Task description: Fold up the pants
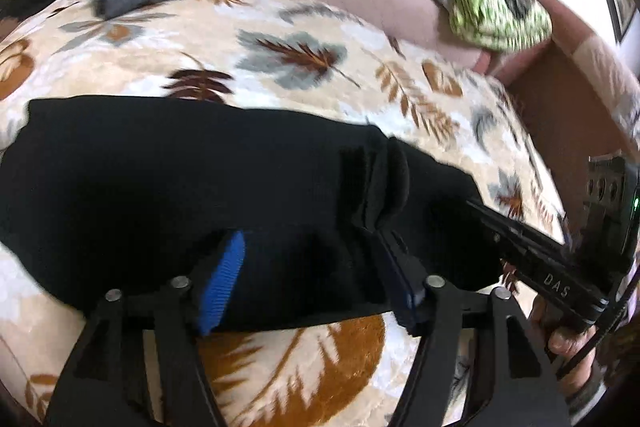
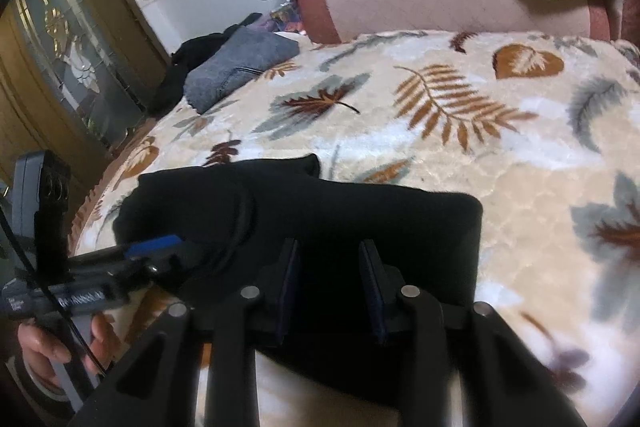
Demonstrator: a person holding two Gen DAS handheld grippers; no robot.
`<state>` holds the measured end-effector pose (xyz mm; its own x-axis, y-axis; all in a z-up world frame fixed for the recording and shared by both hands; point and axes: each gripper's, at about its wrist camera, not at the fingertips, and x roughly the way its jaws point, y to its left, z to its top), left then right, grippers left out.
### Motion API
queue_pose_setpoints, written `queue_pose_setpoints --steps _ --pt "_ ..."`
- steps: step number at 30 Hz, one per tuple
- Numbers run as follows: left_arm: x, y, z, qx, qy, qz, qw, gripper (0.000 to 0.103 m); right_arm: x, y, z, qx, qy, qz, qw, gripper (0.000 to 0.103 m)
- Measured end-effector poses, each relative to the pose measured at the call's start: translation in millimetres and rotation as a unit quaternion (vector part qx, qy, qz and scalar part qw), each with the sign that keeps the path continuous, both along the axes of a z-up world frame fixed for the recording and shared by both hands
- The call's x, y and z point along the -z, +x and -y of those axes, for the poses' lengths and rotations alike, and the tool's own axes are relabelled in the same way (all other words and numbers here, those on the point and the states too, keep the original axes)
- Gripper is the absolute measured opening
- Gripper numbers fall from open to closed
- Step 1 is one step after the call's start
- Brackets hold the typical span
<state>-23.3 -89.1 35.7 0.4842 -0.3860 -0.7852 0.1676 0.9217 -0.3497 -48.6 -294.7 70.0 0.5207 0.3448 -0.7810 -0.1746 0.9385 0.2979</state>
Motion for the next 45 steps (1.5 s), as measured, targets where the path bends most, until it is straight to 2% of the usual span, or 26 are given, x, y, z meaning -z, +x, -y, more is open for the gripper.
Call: queue_pose_setpoints --steps 3,7,15,20,28,32,38,41,43,45 --pt "-4 -4 -18 -0.018 -0.004 -0.003 0.9998 0.069 -9 -1 -13 -0.019 -0.003 0.011 1.000 0.035" --pt "-6 -12 -46 -0.049 -0.008 -0.003 0.9988 0.071 -14 3 -34 -0.047 -0.010 0.022 0.999 0.043" --pt "-7 -29 -103 -0.119 -0.048 0.006 0.9917 0.072 -9 20 -76 -0.091 -0.019 0.021 0.995 0.043" --pt "-4 -34 -114 -0.149 0.024 0.014 0.9884 0.072 -7 29 -101 -0.119 -0.027 0.017 0.992 0.043" --pt "3 -34 -127 -0.169 0.051 0.012 0.9842 0.072 4 38 -131 -0.147 -0.034 0.003 0.989 0.044" --pt "3 -35 -129 -0.169 0.049 0.015 0.9843 0.072 5 42 -137 -0.149 -0.033 0.001 0.988 0.045" --pt "7 -33 -132 -0.168 0.034 0.005 0.9851 0.072 4 48 -149 -0.160 -0.037 0.001 0.986 0.049" --pt "14 -32 -138 -0.162 -0.027 -0.015 0.9863 0.072 3 56 -160 -0.171 -0.040 0.004 0.985 0.053" --pt "18 -31 -141 -0.164 -0.051 -0.027 0.9848 0.074 1 66 -168 -0.178 -0.031 0.007 0.983 0.061" --pt "19 -30 -143 -0.166 -0.066 -0.027 0.9835 0.077 1 76 -179 -0.190 -0.021 0.005 0.981 0.061"
